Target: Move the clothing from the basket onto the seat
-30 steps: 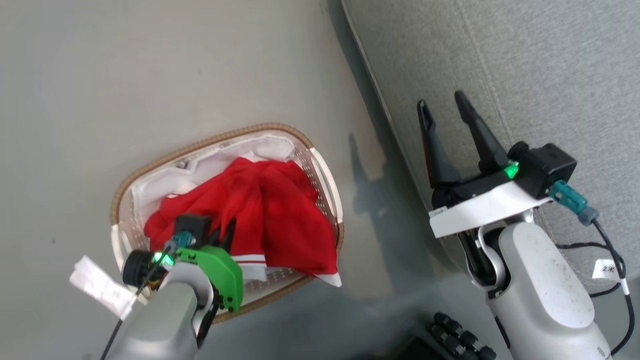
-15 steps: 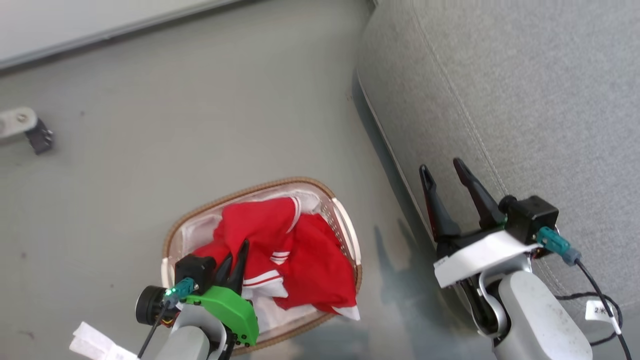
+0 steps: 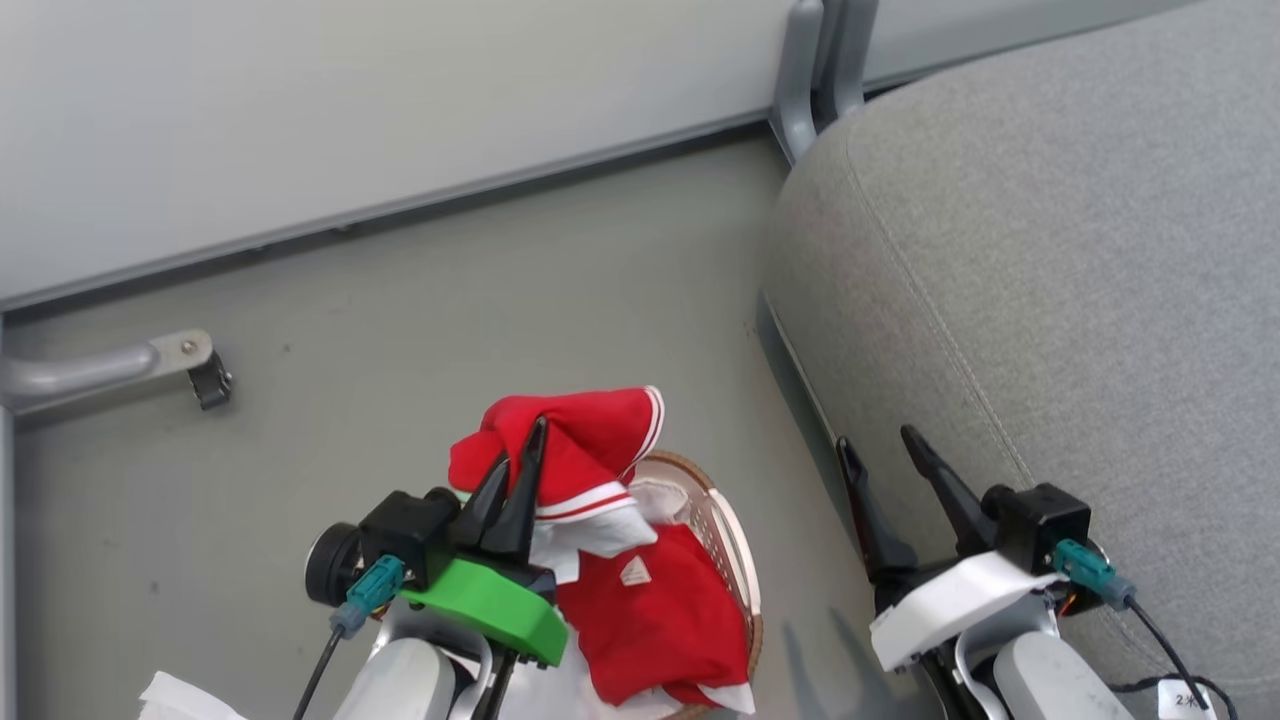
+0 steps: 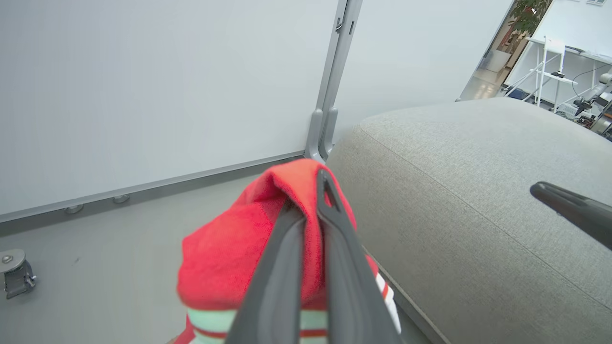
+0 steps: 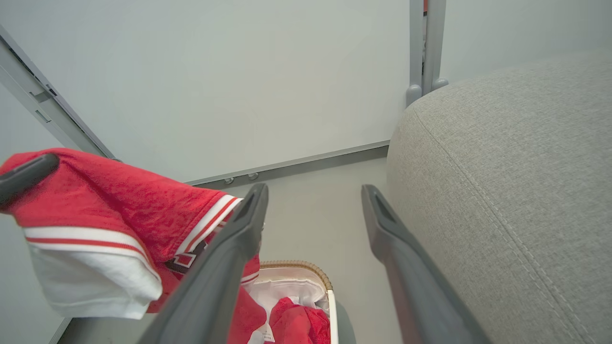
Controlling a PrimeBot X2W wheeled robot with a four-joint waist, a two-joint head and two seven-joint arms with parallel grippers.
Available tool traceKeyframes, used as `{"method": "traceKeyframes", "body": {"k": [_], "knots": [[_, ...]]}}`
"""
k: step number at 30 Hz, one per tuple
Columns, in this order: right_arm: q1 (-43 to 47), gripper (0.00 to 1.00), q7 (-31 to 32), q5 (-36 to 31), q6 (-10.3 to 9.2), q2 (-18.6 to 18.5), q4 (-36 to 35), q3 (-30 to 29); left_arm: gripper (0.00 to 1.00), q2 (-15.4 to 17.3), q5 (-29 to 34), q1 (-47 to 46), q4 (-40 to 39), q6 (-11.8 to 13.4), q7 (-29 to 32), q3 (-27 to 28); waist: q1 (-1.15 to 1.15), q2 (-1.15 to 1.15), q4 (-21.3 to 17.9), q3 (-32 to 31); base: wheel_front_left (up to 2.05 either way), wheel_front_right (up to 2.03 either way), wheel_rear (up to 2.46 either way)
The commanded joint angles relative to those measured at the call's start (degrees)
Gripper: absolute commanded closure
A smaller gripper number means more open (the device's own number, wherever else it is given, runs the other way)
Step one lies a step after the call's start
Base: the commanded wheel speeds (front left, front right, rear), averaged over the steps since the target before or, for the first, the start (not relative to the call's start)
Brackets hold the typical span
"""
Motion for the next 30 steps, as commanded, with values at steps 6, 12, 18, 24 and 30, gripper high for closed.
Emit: {"method": "traceKeyframes", "body": {"k": [6, 12, 18, 24, 30], "knots": [[2.94, 0.0, -0.27, -0.17, -0.04, -0.44, 0.63, 1.29, 1.0, -0.26, 0.23, -0.2, -5.93, -0.16, -0.22, -1.02, 0.0, 0.0, 1.22, -5.59, 0.0, 0.0, 0.0], [4.07, 0.0, -0.27, 0.19, -0.04, -1.04, 1.46, 3.19, 1.0, -0.5, 0.43, -1.46, -10.29, -0.16, -0.22, -1.66, 0.0, 0.0, 1.12, -7.16, 0.0, 0.0, 0.0], [4.06, 0.0, -0.27, -0.23, -0.04, -2.24, 2.43, 7.07, 1.0, -0.66, 0.1, -1.27, -12.67, -0.16, -0.23, -3.01, 0.0, 0.0, 1.57, -8.0, 0.0, 0.0, 0.0], [1.41, 0.0, -0.27, 1.11, -0.04, -3.65, -0.04, 13.02, 1.0, -0.83, -0.36, -0.86, -12.65, -0.16, -0.23, -3.95, 0.0, 0.0, 2.14, -8.07, 0.0, 0.0, 0.0], [-1.8, 0.0, -0.26, 2.72, -0.05, -5.64, -5.15, 19.63, 1.0, -0.96, -0.65, -0.87, -12.04, -0.16, -0.23, -4.47, 0.0, 0.0, 2.43, -8.06, 0.0, 0.0, 0.0]]}}
